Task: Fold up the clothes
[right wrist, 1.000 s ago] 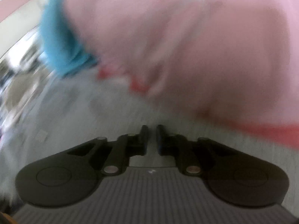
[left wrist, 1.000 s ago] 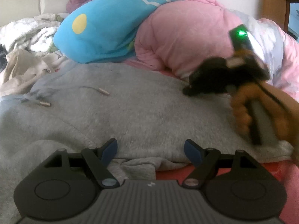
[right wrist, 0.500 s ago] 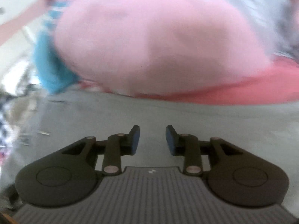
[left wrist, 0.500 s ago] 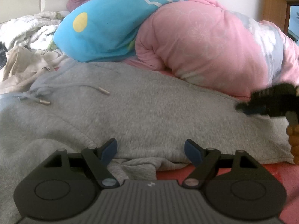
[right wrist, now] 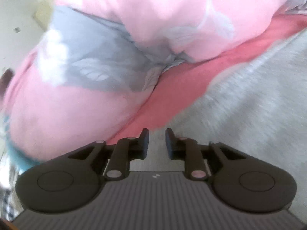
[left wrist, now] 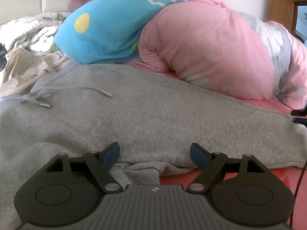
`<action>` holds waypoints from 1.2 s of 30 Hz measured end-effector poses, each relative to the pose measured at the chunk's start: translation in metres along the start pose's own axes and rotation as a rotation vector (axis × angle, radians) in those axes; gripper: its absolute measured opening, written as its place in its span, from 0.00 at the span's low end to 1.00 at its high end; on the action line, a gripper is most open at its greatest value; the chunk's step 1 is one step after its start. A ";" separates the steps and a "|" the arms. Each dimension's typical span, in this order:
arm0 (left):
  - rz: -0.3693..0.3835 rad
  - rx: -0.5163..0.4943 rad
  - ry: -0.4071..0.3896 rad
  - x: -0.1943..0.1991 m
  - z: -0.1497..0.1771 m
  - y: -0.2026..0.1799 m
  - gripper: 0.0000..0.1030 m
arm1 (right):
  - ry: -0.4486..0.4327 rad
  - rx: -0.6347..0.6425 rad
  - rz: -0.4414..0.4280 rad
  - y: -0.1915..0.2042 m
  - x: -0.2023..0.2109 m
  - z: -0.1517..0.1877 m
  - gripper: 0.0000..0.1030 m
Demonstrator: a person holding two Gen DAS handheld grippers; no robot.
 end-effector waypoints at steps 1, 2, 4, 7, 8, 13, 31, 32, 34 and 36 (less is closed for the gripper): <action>0.001 0.001 0.000 0.000 0.000 0.000 0.80 | 0.010 0.032 -0.016 -0.001 0.009 0.008 0.22; 0.001 0.001 -0.001 0.000 0.000 0.000 0.80 | 0.021 0.065 -0.033 -0.002 0.017 0.016 0.23; 0.001 0.000 -0.002 0.000 0.000 0.000 0.80 | 0.065 0.134 -0.083 -0.004 0.029 0.028 0.26; 0.005 0.002 -0.004 0.000 0.001 0.000 0.80 | 0.078 0.225 -0.026 -0.018 0.021 0.030 0.24; 0.008 0.004 -0.005 0.001 0.001 0.001 0.80 | 0.073 0.251 0.009 -0.024 0.017 0.028 0.15; 0.009 0.004 -0.004 0.001 0.001 0.001 0.80 | -0.069 0.061 0.172 -0.124 0.027 -0.025 0.08; 0.012 0.001 -0.004 0.001 0.001 0.001 0.81 | -0.091 0.139 0.037 -0.096 0.096 0.004 0.17; 0.014 0.002 -0.004 0.001 0.001 0.001 0.81 | -0.062 0.262 0.014 -0.066 0.091 0.020 0.18; 0.017 0.005 -0.006 0.002 0.001 0.002 0.81 | -0.042 0.501 -0.010 -0.018 0.084 0.054 0.18; 0.021 0.008 -0.007 0.002 0.001 0.002 0.81 | -0.040 0.672 0.004 0.005 0.079 0.081 0.20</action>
Point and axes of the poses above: each gripper's, at about its wrist camera, not at the fingertips, and x roughly against the way its jaws point, y to its left, z to its underside, the point moved 4 cm from there along -x, roughly the way its jaws point, and after that the axes turned 15 degrees about z, right-handed, at the moved point
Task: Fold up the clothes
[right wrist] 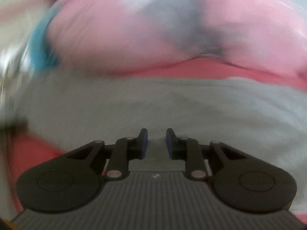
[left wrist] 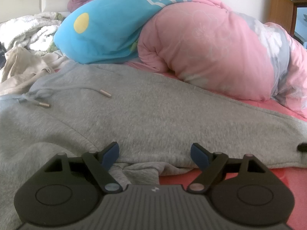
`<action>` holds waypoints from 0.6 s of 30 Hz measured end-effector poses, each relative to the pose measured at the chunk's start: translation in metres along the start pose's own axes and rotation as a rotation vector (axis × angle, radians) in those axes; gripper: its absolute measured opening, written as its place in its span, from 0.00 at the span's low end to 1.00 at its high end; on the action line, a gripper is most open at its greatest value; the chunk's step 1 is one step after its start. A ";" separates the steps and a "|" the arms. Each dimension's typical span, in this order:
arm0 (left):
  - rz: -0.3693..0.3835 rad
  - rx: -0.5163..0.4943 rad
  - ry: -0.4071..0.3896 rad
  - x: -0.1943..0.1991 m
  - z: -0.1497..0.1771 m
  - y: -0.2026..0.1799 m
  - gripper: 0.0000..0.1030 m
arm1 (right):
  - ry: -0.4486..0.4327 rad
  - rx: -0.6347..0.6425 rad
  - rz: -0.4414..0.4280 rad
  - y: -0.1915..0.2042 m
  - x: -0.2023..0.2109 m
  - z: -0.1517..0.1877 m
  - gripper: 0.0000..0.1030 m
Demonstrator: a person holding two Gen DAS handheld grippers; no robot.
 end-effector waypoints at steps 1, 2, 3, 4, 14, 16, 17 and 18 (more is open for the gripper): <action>0.002 0.001 -0.001 0.000 0.000 0.000 0.81 | 0.006 0.049 0.019 0.007 -0.001 0.005 0.21; 0.003 0.003 -0.001 0.000 0.000 0.000 0.81 | 0.010 0.062 0.042 0.001 -0.003 0.011 0.21; 0.003 0.003 -0.001 0.000 0.000 0.000 0.81 | -0.006 0.047 0.050 -0.012 0.001 0.019 0.21; 0.003 0.002 0.000 0.000 0.000 0.000 0.81 | -0.006 0.013 0.090 -0.031 0.009 0.026 0.23; 0.003 0.001 -0.001 0.000 0.001 0.000 0.81 | 0.066 -0.697 0.420 -0.242 0.109 0.117 0.25; 0.003 0.002 -0.002 0.000 0.001 0.000 0.81 | 0.034 -0.931 0.341 -0.256 0.124 0.130 0.30; 0.003 0.002 -0.002 0.000 0.001 0.000 0.81 | 0.015 -1.054 0.279 -0.260 0.129 0.136 0.32; 0.003 0.002 -0.002 0.000 0.001 0.000 0.81 | 0.032 -1.121 0.252 -0.260 0.127 0.141 0.34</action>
Point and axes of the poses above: each gripper's, at about its wrist camera, not at the fingertips, and x roughly against the way its jaws point, y to its left, z to its underside, the point moved 4 cm from there along -x, roughly the way its jaws point, and after that the axes turned 15 degrees about z, right-handed, at the moved point
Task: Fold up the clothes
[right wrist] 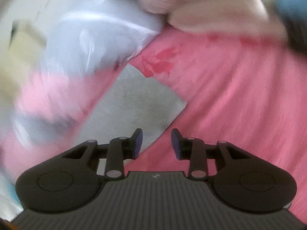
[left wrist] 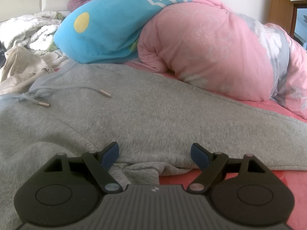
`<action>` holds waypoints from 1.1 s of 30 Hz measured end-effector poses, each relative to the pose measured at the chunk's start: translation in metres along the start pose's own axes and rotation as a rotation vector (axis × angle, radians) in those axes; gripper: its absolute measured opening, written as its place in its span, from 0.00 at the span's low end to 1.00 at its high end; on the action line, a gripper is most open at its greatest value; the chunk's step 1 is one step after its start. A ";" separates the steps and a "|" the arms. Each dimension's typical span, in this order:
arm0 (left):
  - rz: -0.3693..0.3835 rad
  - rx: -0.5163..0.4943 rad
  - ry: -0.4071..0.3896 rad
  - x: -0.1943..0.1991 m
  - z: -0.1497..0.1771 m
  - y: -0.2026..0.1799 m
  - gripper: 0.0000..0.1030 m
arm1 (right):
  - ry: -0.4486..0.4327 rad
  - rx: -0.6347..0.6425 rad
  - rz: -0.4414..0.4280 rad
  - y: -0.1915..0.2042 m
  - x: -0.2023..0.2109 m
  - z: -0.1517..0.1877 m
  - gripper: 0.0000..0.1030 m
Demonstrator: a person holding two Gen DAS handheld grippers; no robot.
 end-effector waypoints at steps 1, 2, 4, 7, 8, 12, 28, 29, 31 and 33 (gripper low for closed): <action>0.000 0.000 0.000 0.000 0.000 0.000 0.81 | 0.035 -0.058 -0.008 -0.003 -0.003 0.003 0.42; 0.000 0.001 0.000 0.000 0.000 0.000 0.81 | 0.071 -0.116 -0.017 -0.006 -0.006 0.006 0.44; 0.003 0.003 -0.002 0.000 0.000 0.000 0.81 | 0.056 -0.122 -0.002 0.002 -0.011 0.009 0.44; 0.005 0.005 -0.002 0.000 0.000 0.000 0.81 | 0.019 -0.110 0.019 0.010 -0.016 0.008 0.44; 0.006 0.005 -0.003 0.000 0.000 0.000 0.81 | 0.009 -0.107 0.025 0.012 -0.018 0.007 0.44; 0.009 0.008 -0.004 0.001 0.000 0.000 0.81 | -0.008 -0.073 0.046 0.014 -0.023 0.003 0.19; -0.001 -0.011 -0.001 -0.001 0.002 -0.001 0.82 | -0.129 0.085 -0.018 0.033 -0.001 0.003 0.07; -0.002 -0.014 0.000 -0.001 0.002 -0.002 0.82 | -0.123 0.154 -0.039 0.054 -0.008 0.006 0.07; -0.004 -0.019 0.003 -0.002 0.002 -0.002 0.83 | -0.108 0.289 -0.045 0.092 -0.028 0.015 0.10; -0.003 -0.020 0.002 -0.002 0.002 -0.002 0.83 | -0.082 0.391 -0.007 0.118 -0.060 0.019 0.11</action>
Point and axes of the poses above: each gripper's, at about its wrist camera, not at the fingertips, and x roughly against the way its jaws point, y to its left, z to its underside, the point moved 4 cm from there along -x, roughly the way its jaws point, and after that the axes turned 15 degrees about z, right-handed, at the moved point
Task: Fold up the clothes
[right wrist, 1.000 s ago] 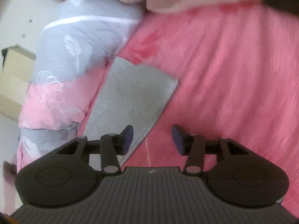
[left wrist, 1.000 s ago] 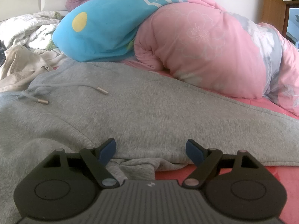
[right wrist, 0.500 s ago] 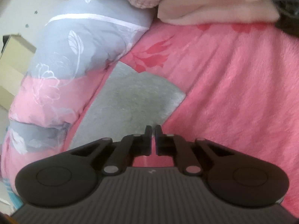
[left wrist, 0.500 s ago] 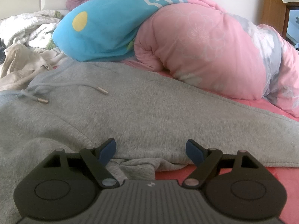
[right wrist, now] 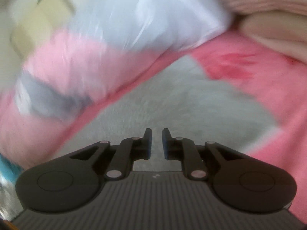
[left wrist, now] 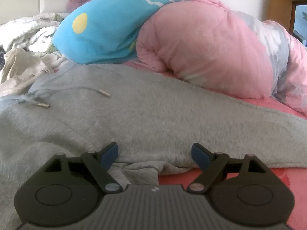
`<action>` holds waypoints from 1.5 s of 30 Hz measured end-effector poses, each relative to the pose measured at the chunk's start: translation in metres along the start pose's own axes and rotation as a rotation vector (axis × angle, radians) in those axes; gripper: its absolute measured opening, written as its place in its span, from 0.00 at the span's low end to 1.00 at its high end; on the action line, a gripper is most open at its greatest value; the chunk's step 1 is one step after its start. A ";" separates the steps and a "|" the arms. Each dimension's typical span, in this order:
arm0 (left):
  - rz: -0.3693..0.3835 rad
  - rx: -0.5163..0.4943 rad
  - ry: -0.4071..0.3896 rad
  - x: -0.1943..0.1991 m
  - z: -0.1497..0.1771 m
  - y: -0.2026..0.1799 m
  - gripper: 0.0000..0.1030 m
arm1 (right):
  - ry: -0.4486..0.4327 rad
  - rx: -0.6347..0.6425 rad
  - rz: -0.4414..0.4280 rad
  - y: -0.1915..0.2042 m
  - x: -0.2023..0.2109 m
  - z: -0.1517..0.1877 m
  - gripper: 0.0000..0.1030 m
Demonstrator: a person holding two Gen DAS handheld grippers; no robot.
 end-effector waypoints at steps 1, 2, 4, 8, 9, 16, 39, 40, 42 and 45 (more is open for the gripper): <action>0.002 0.001 -0.001 0.000 0.000 0.000 0.83 | 0.007 0.046 0.027 0.007 -0.015 -0.002 0.11; 0.005 0.002 -0.003 0.000 0.000 0.001 0.83 | 0.014 0.091 0.054 0.014 -0.031 -0.004 0.09; 0.006 0.003 -0.004 0.000 0.000 0.001 0.83 | -0.030 0.102 0.074 0.007 -0.051 -0.019 0.07; 0.003 -0.001 -0.003 -0.001 0.000 0.001 0.83 | -0.096 0.051 0.188 -0.026 -0.079 -0.065 0.00; 0.004 -0.001 -0.004 -0.001 0.000 0.001 0.83 | -0.100 0.023 0.241 -0.034 -0.081 -0.074 0.00; 0.004 -0.002 -0.005 0.000 0.000 0.000 0.83 | -0.175 -0.026 0.148 -0.029 -0.059 -0.096 0.10; 0.012 -0.004 -0.006 0.001 0.000 0.000 0.84 | -0.081 -0.202 0.203 -0.063 -0.082 -0.112 0.48; 0.011 -0.005 -0.005 0.001 0.000 -0.001 0.84 | -0.073 -0.220 0.172 -0.065 -0.076 -0.107 0.48; 0.009 -0.007 -0.004 0.000 0.000 -0.001 0.84 | -0.073 -0.182 0.097 -0.051 -0.061 -0.091 0.48; 0.009 -0.007 -0.005 0.000 0.000 -0.001 0.84 | -0.060 -0.058 -0.050 -0.024 -0.049 -0.067 0.45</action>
Point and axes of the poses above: each gripper's, at about its wrist camera, not at the fingertips, and x roughly against the way its jaws point, y to its left, z to its underside, the point moved 4 cm from there along -x, roughly the way its jaws point, and after that the axes turned 15 degrees about z, right-handed, at the moved point
